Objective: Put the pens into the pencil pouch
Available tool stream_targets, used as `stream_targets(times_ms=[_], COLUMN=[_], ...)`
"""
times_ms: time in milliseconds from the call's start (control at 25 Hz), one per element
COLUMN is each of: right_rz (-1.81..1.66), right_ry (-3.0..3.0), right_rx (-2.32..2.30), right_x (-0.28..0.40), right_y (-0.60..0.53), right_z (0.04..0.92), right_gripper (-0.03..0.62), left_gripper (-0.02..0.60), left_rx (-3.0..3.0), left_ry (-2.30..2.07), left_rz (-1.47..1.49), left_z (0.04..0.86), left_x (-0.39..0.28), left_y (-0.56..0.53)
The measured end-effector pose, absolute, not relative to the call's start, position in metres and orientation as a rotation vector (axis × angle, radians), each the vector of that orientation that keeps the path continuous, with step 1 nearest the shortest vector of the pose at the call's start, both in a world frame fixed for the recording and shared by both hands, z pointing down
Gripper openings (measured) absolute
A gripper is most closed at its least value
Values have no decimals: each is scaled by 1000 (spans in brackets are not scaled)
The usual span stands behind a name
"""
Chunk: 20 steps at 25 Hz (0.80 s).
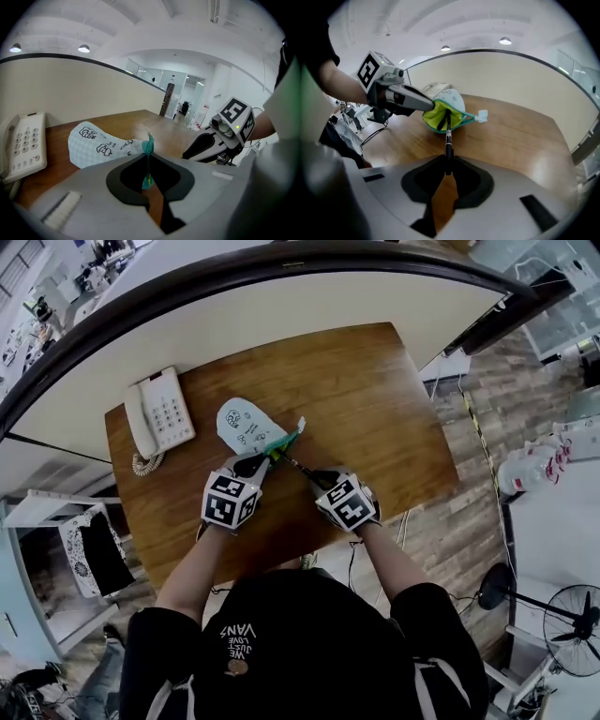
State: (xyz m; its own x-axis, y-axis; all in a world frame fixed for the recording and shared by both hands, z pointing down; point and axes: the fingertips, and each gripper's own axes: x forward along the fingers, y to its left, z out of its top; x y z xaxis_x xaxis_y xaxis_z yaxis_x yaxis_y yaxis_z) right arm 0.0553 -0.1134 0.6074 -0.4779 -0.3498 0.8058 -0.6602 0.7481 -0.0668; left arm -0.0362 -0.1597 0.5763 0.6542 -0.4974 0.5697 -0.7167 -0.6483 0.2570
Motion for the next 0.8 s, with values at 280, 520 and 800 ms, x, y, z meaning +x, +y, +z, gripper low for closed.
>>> stream_targets(times_ms=[280, 520, 800], right_rz=[478, 499, 506], right_ry=[-2128, -2154, -2178], right_rx=[807, 843, 918], right_x=[33, 15, 4], right_y=[-133, -150, -170], right_z=[603, 601, 609], right_gripper=[69, 69, 69], left_gripper=[28, 28, 28], left_rx=[2423, 2425, 2392], left_ry=[-848, -794, -779], left_rz=[610, 554, 509], left_z=[574, 570, 573], left_x=[-9, -2, -3], left_y=[-134, -124, -129])
